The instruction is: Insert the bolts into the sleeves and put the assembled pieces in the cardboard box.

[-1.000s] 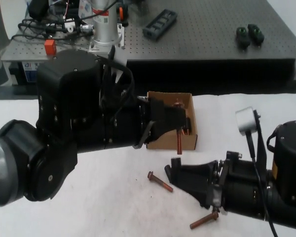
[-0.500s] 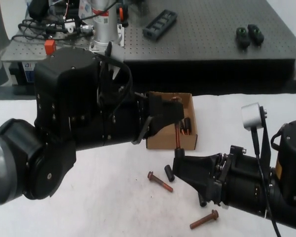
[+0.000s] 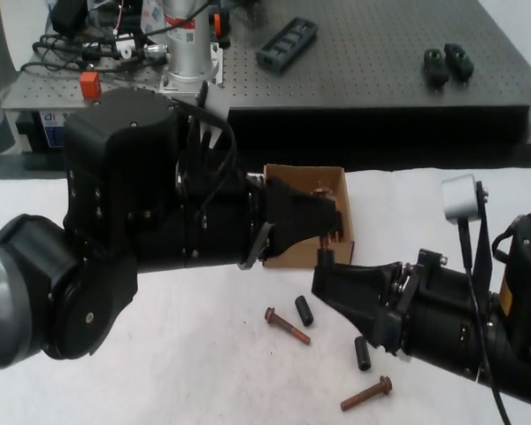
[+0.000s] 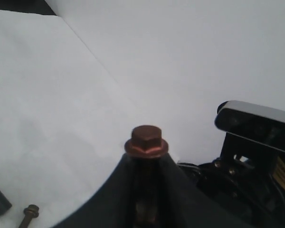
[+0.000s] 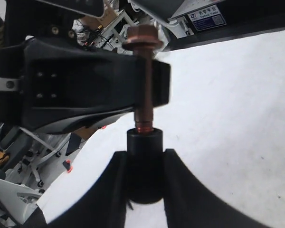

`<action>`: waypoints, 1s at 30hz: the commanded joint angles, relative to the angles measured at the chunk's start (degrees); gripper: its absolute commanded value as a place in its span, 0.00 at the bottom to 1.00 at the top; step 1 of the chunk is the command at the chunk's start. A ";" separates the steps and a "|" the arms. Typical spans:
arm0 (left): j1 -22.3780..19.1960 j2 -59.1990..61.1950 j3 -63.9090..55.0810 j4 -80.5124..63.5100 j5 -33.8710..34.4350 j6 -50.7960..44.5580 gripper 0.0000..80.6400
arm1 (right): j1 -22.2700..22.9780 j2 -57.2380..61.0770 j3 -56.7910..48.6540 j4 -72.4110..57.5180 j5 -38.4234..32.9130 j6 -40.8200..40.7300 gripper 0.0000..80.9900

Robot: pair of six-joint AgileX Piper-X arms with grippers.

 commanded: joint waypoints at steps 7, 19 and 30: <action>0.08 -0.73 -0.37 5.30 -11.07 3.90 0.60 | -9.90 3.07 -4.13 -0.55 2.53 -6.95 0.08; 0.08 -0.73 -0.37 16.67 -23.70 11.67 0.52 | -16.73 42.33 -41.77 24.07 8.45 -14.75 0.08; 0.08 -0.73 -0.37 19.11 -23.83 11.86 0.52 | -15.17 63.72 -66.21 44.24 14.17 -18.12 0.03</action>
